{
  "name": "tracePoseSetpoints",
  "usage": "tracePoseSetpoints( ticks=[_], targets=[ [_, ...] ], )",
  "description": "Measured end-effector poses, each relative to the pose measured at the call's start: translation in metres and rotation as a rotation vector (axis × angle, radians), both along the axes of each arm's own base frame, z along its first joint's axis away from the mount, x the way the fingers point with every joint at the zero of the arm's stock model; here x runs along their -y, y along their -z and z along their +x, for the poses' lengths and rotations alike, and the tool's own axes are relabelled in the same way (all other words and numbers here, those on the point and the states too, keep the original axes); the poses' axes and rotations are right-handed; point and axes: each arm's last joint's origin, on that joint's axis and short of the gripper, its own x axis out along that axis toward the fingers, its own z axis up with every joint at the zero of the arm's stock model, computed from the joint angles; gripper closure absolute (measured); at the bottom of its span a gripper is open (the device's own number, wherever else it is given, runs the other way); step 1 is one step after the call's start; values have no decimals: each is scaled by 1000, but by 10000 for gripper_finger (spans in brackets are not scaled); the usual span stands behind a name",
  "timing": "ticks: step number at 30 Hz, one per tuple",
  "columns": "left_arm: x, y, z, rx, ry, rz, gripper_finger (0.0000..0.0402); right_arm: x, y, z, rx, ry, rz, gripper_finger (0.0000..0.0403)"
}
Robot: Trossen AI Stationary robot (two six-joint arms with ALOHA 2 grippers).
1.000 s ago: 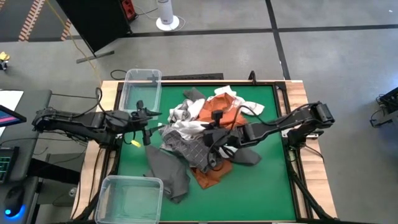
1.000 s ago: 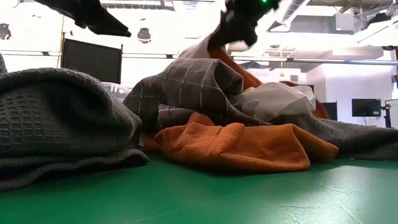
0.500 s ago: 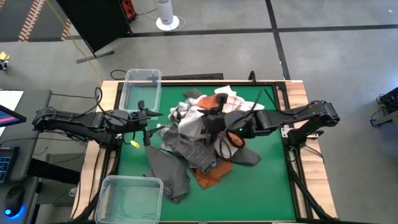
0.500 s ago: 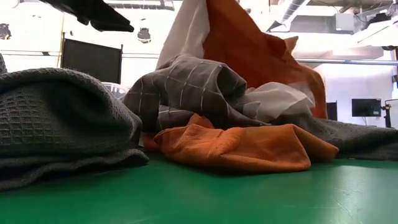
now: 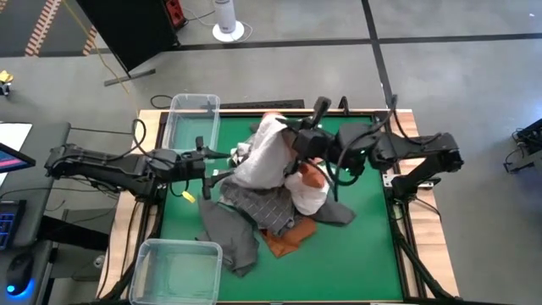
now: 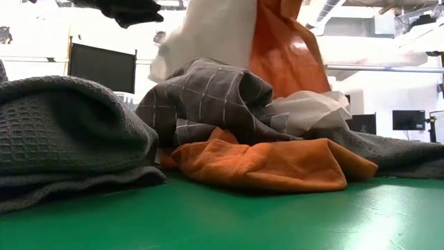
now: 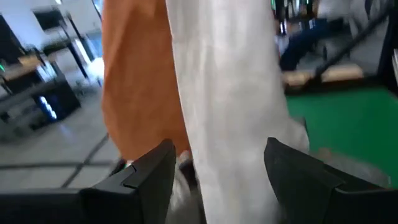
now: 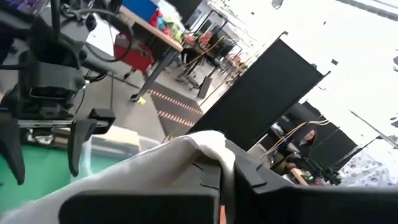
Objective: Sort towels by color in basket
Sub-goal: Put the white towel into the top transparent bin
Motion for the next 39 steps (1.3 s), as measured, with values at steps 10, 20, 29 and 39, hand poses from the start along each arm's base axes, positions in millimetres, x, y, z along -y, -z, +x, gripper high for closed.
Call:
tracePoseSetpoints(
  ticks=[10, 20, 29, 39],
  targets=[
    [-7, -6, 29, 183, -36, -4, 166, 20, -6, 3, 58, 60, 45, 375],
    [-36, 12, 64, 250, -3, -94, 166, 19, 10, 25, 23, 41, 50, 374],
    [-50, 34, 89, 271, 23, -114, 166, 16, 12, 30, 49, 31, 64, 374],
    [-49, 46, 103, 307, 102, -91, 223, 16, 7, 30, 110, 28, 83, 370]
  ],
)
